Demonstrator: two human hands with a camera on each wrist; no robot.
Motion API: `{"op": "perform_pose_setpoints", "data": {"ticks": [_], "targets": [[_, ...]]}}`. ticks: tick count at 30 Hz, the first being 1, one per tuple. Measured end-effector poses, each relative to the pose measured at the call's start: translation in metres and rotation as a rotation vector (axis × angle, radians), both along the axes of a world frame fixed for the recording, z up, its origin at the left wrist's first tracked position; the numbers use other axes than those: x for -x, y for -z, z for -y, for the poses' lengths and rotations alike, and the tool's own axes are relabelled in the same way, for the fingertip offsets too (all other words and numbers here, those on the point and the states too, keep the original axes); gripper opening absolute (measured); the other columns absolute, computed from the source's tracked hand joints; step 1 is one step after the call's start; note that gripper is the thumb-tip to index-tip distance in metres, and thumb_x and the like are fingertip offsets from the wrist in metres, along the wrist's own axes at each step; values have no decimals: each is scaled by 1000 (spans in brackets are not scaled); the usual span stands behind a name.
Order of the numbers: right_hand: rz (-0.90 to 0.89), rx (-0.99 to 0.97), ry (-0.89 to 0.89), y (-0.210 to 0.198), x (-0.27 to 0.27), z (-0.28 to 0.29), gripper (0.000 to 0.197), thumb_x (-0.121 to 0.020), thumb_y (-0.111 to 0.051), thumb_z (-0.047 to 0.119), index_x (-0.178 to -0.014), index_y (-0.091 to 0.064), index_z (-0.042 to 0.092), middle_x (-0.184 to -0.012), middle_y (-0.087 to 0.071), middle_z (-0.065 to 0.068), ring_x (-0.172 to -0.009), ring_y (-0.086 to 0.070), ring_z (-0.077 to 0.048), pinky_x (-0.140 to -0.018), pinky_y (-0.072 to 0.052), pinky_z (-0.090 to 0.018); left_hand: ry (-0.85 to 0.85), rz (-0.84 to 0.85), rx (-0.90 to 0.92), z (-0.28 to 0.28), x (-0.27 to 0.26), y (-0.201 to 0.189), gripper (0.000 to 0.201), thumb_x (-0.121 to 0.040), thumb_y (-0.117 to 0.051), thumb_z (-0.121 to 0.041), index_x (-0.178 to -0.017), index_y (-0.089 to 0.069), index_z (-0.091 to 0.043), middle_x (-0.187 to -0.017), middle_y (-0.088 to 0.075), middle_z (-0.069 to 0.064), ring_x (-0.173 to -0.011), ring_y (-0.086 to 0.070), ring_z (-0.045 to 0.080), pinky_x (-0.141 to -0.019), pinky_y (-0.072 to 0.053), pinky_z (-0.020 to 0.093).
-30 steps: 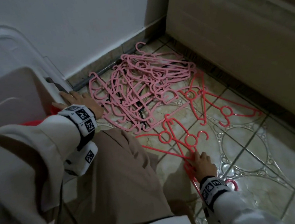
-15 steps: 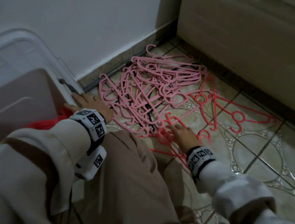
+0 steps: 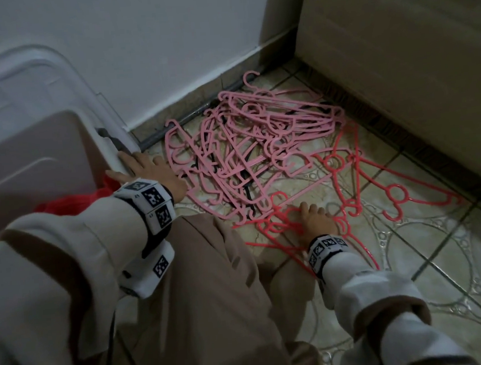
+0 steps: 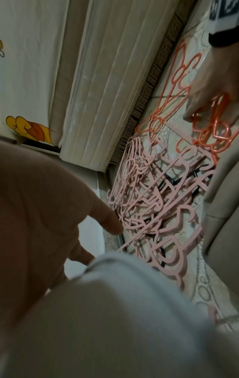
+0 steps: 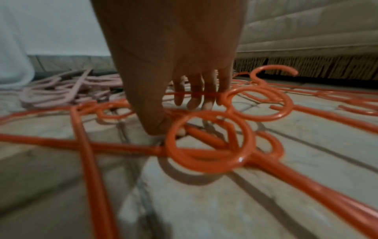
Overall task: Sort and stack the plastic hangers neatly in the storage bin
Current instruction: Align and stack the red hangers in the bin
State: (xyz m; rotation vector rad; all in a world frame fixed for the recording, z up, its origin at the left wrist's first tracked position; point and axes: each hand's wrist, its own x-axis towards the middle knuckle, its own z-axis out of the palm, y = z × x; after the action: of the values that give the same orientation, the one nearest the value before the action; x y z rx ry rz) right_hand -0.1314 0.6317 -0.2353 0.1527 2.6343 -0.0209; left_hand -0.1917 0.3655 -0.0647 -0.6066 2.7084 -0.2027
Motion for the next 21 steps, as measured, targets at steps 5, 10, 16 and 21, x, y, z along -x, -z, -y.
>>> {"op": "perform_pose_setpoints", "data": {"ticks": [5,10,16,21], "targets": [[-27,50,148,-2,-8,-29,70,-79,-65,33,-132,-26,10,-131,-41,-11,-123,-41,-36,-101,-34,-47,-13,131,7,-9,4,-17,79,-90,-53,-45,-148,-14,-8,-156,0,17,-143,8,37,-115,-4,58],[-102,211,146,-12,8,-54,65,-76,-67,28,-130,-34,14,-133,-43,-9,-124,-43,-31,-104,-34,-45,47,57,-67,-8,16,-11,70,-87,-60,-34,-142,-30,-2,-150,-18,26,-140,-14,41,-115,-15,51],[-147,367,34,-28,42,-80,63,-83,-63,39,-136,-37,17,-142,-37,-6,-127,-41,-28,-102,-36,-41,291,199,-2,-83,31,-10,79,-92,-42,-51,-148,-11,-5,-154,-7,22,-143,-4,38,-116,-15,50],[-261,184,320,-25,75,-122,58,-87,-52,40,-137,-36,13,-140,-38,-10,-129,-38,-31,-104,-33,-48,365,354,-174,-164,15,12,72,-96,-41,-43,-149,-6,-9,-156,-2,16,-144,-3,31,-115,-17,49]]}}
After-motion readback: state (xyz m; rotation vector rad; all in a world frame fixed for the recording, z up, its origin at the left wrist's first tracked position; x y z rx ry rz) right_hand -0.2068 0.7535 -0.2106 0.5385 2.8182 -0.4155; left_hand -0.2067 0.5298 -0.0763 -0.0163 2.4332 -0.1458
